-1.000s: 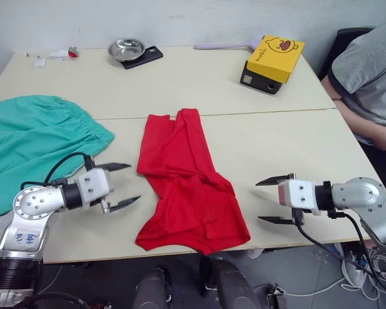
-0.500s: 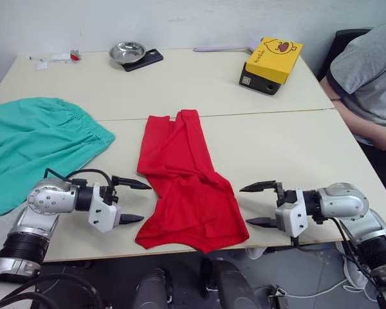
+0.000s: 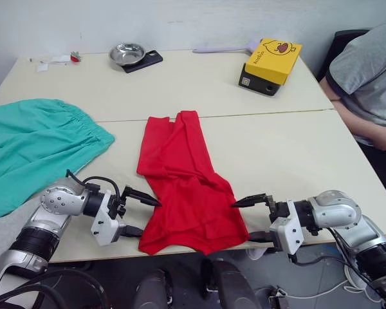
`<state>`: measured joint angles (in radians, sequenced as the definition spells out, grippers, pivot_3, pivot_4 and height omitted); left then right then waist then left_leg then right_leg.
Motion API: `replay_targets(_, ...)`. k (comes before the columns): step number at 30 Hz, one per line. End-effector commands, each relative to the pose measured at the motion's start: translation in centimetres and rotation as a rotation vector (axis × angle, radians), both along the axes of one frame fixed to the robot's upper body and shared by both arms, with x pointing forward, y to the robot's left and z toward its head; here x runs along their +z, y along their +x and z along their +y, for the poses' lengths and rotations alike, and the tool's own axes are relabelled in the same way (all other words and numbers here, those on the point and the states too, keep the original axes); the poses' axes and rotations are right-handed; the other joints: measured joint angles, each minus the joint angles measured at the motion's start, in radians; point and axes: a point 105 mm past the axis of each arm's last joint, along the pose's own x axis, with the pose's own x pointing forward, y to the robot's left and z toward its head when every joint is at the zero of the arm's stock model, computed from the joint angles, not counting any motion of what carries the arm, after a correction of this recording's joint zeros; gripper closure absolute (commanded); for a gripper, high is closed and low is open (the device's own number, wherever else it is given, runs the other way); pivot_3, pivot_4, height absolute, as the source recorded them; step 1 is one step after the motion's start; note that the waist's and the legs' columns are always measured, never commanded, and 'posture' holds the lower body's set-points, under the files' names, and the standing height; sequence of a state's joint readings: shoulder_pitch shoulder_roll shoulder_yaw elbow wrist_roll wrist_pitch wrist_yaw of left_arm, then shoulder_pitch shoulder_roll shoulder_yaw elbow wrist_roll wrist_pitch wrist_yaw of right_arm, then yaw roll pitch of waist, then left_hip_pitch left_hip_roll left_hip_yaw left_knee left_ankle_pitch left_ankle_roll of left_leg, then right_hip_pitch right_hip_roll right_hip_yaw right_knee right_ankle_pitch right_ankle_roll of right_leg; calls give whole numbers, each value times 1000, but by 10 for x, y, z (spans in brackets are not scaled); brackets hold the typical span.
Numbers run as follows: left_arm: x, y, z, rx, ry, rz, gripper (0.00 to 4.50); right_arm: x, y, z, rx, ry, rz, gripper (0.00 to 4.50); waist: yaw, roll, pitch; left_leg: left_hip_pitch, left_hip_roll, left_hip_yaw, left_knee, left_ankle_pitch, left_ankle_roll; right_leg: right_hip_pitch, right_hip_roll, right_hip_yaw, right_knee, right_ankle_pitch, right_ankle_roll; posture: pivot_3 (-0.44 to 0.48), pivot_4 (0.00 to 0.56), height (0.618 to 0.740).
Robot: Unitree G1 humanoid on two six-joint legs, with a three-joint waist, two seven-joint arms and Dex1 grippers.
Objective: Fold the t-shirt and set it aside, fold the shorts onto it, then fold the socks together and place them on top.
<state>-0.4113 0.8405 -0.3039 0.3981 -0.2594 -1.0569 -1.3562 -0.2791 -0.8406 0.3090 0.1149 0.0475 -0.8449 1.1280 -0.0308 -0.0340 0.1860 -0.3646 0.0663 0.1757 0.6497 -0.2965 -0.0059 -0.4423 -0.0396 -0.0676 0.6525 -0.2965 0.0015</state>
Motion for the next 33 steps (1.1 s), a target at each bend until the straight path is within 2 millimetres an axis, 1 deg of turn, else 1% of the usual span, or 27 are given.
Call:
replay_targets(1, -22, -14, -5, -57, 74, 67, 0, -16, -9, 9, 50, -50, 40, 385, 0, 0, 0, 1, 0, 0, 0, 0, 0, 1, 0, 0, 0, 0, 0, 0, 150, 740)
replay_targets(2, -24, -15, -6, -59, 79, 74, 204, -16, -10, 11, 55, -51, 42, 613, 0, 0, 0, 3, 0, 0, 0, 0, 0, 2, 0, 0, 0, 0, 0, 0, 150, 740)
replay_targets(4, -28, -17, -7, -55, 86, 89, 626, -18, -10, 12, 60, -55, 48, 1270, 0, 0, 0, 10, 0, 0, -2, -1, 1, 10, 0, 0, 0, -2, -2, 0, 150, 740)
replay_targets(5, -30, -18, -7, -53, 91, 96, 972, -19, -10, 13, 61, -55, 51, 1661, 0, 0, 0, 12, 0, 0, -2, -3, 3, 12, 0, 0, 0, -3, -2, 0, 150, 740)
replay_targets(6, -31, -18, -7, -50, 92, 101, 1271, -19, -10, 14, 59, -53, 54, 1954, 0, 0, 0, 13, 0, -1, -3, -4, 4, 13, 0, 0, 0, -3, -1, 0, 150, 740)
replay_targets(7, -32, -19, -8, -48, 92, 103, 1652, -19, -10, 15, 58, -51, 57, 2372, 1, 1, 0, 13, 0, -1, -3, -4, 4, 14, 0, 0, 0, -3, -1, 0, 150, 740)
replay_targets(9, -35, -20, -7, -31, 96, 121, 2296, -18, -9, 15, 54, -48, 60, 3052, 2, 1, 0, 13, 0, -1, -2, -4, 4, 14, 0, 0, 0, -3, -1, 0, 150, 740)
replay_targets(10, -37, -22, -6, -17, 101, 140, 2679, -18, -8, 15, 52, -47, 61, 3467, 2, 1, 0, 13, 0, -1, -2, -4, 4, 14, 0, 0, 0, -3, -1, 0, 150, 740)
replay_targets(13, -40, -29, -4, 25, 99, 210, 3737, -16, -9, 14, 46, -43, 64, 4500, 2, 1, 0, 13, 0, -1, -2, -4, 4, 14, -1, 0, 1, -3, -1, 0, 150, 740)
replay_targets(15, -36, -35, -4, 65, 62, 258, 4366, -11, -12, 12, 41, -36, 74, 4500, 2, 1, 0, 13, 0, -1, -2, -4, 4, 14, -1, 0, 1, -3, -1, 0, 150, 740)
replay_targets(16, -34, -39, -4, 80, 47, 282, 4464, -9, -14, 11, 39, -32, 83, 4500, 2, 1, 0, 13, 0, -1, -2, -4, 4, 13, -1, 0, 1, -3, -1, 0, 150, 740)
replay_targets(19, -29, -57, -2, 104, 27, 380, 4464, -4, -28, 9, 54, -30, 134, 4500, 1, 1, 0, 12, 0, -1, -2, -5, 3, 12, -1, 0, 2, -6, 0, 0, 150, 740)
replay_targets(23, -21, -80, -1, 148, 25, 564, 4464, 2, -47, 13, 63, -7, 232, 4500, 2, 1, 1, 12, 1, -2, -3, -6, 0, 12, 0, 0, 3, -10, 1, 0, 150, 740)
replay_targets(27, -11, -100, -2, 196, 28, 725, 4464, 6, -63, 17, 52, -3, 348, 4500, 3, 1, 1, 11, 0, -4, -2, -8, 1, 12, 0, 0, 3, -12, 1, 0, 150, 740)
replay_targets(29, -13, -105, 2, 229, 40, 770, 4464, 5, -69, 18, 39, -11, 408, 4500, 4, 1, 1, 11, 0, -4, -2, -9, 3, 12, 0, 0, 1, -12, 2, 0, 150, 740)
replay_targets(33, -16, -106, 9, 288, 51, 814, 4464, 0, -73, 17, 17, -48, 480, 4500, 5, 0, 1, 11, 0, -4, -2, -9, 3, 12, 0, 0, 0, -13, 1, 0, 150, 740)
